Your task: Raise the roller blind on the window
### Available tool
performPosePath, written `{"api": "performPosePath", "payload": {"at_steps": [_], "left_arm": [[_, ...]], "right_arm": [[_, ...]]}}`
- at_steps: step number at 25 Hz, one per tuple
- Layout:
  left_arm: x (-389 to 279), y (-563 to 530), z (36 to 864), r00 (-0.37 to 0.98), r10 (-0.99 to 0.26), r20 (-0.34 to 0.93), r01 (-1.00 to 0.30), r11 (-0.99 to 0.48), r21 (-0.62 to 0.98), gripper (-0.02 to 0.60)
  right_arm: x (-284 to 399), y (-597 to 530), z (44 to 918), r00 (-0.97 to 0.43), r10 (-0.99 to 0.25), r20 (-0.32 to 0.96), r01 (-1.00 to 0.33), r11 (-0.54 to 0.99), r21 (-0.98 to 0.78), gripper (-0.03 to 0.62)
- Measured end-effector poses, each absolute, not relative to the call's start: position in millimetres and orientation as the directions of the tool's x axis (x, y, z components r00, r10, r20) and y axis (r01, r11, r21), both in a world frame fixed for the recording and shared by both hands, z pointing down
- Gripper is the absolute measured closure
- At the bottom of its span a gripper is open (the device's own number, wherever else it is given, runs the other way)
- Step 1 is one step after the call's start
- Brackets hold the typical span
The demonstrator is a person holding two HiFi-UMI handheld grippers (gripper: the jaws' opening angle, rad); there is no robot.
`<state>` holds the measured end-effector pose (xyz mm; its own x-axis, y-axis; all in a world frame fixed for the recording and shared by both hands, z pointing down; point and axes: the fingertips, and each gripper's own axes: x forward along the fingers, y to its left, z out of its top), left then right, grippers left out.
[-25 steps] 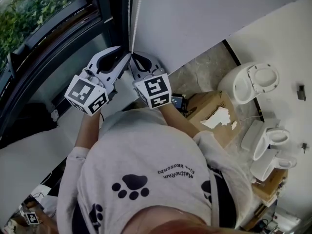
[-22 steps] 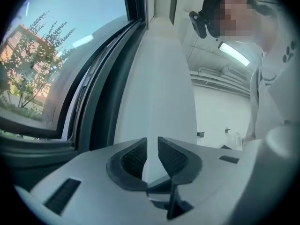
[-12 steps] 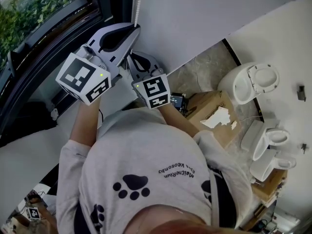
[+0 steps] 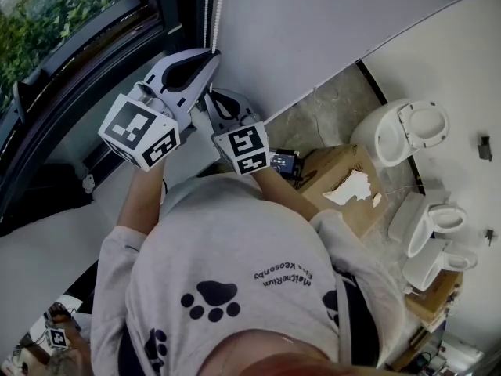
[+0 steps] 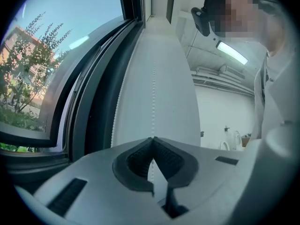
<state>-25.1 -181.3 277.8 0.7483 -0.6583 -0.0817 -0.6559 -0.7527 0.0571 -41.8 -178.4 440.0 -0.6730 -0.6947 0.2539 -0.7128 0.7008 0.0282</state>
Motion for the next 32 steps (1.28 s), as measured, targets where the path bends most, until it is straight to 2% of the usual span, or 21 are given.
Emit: {"api": "performPosePath", "payload": {"at_steps": [7,23,28,32], "left_arm": [[-25.6,-177.7,310.8,0.742,-0.668,-0.054,-0.662,-0.743,0.101,0.572],[-24.9,-174.0,396.4,0.743,-0.667,0.051,-0.659,-0.716,0.231,0.572],[-24.8,-174.1,396.8,0.745,-0.666,0.047,-0.657,-0.720,0.224,0.572],[-24.4,-174.3,396.4,0.744,-0.667,0.037,-0.657,-0.721,0.220,0.572]], "right_arm": [[-42.9,-176.2,469.0,-0.666,-0.686,0.294,-0.709,0.704,0.037,0.585],[-32.8,-162.2,552.6,-0.630,-0.590,0.504,-0.698,0.716,-0.034,0.583],[-30.7,-161.2,524.4,-0.662,-0.602,0.446,-0.684,0.729,-0.030,0.578],[-25.2,-157.9,478.4,-0.691,-0.633,0.350,-0.685,0.727,-0.037,0.530]]}}
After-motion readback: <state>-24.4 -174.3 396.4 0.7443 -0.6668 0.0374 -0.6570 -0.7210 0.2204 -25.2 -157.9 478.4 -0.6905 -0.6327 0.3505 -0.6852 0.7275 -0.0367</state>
